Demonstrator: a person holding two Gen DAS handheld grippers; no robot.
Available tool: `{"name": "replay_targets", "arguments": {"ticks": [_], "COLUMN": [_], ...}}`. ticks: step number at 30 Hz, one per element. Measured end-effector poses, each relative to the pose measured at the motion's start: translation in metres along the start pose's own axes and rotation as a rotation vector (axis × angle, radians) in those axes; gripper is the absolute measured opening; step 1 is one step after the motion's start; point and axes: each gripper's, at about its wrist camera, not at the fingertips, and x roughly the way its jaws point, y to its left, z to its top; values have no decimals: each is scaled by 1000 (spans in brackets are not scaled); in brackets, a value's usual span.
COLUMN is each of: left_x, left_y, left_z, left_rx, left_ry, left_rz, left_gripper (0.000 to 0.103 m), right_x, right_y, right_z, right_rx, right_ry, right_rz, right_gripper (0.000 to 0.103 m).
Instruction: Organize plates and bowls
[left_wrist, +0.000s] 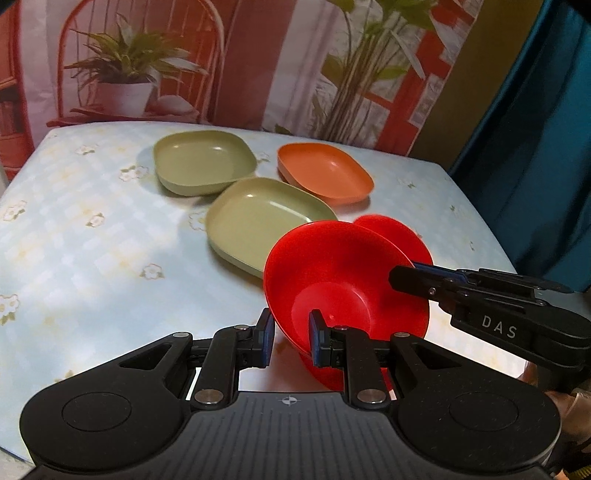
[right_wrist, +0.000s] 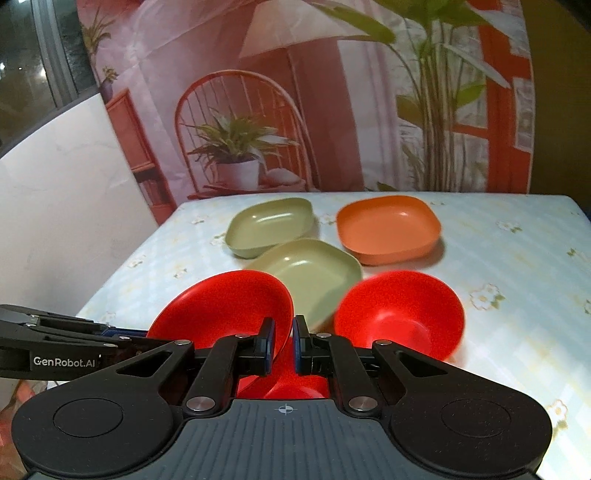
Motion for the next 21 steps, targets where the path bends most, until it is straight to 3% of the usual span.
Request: {"name": "replay_targets", "arguments": {"ticks": [21], "left_x": [19], "left_y": [-11], "left_z": [-5], "left_rx": [29], "left_ry": [58], "left_rz": [-23], "left_gripper": [21], "right_x": [-1], "right_y": [-17], "right_z": [-20], "right_rx": [25], "right_ry": [39], "right_rz": [-51], "right_gripper": [10]}}
